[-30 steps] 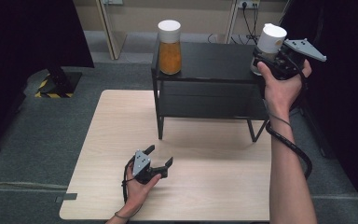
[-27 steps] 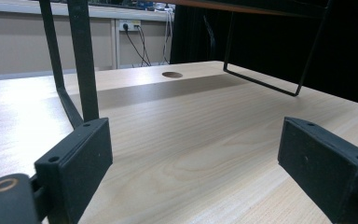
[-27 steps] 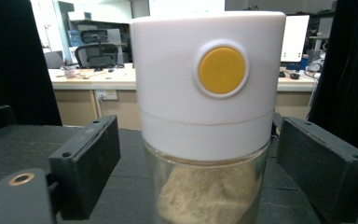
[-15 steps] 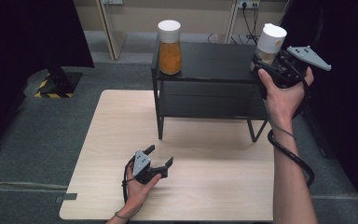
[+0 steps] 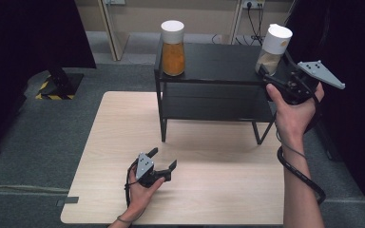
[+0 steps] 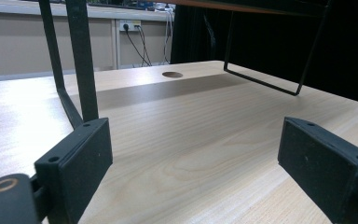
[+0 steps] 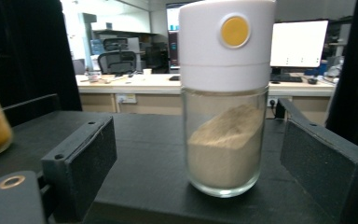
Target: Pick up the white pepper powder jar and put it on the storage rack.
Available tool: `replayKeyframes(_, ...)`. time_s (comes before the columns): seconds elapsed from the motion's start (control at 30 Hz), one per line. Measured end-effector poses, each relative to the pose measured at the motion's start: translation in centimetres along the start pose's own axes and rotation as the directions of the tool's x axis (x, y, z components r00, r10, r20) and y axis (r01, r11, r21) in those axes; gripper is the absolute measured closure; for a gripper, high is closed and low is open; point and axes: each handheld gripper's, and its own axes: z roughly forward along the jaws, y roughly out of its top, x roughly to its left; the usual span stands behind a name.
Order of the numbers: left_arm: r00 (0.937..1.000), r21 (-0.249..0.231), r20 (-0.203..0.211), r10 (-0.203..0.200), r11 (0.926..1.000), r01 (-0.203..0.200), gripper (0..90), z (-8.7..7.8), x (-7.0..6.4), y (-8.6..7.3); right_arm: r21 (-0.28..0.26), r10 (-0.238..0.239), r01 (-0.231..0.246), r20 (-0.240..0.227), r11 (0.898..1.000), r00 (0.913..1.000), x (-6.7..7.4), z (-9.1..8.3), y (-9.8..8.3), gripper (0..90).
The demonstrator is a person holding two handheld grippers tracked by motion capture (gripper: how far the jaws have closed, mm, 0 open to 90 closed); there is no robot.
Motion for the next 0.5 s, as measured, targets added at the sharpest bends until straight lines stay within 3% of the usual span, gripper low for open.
replayKeyframes(0.5, 1.0000, -0.003, 0.000, -0.004, 1.0000, 0.004, 9.6, 0.0, 0.0, -0.1, -0.008, -0.009, 0.009, -0.047, 1.000, 0.9989, -0.2, -2.8, -2.3, 10.9)
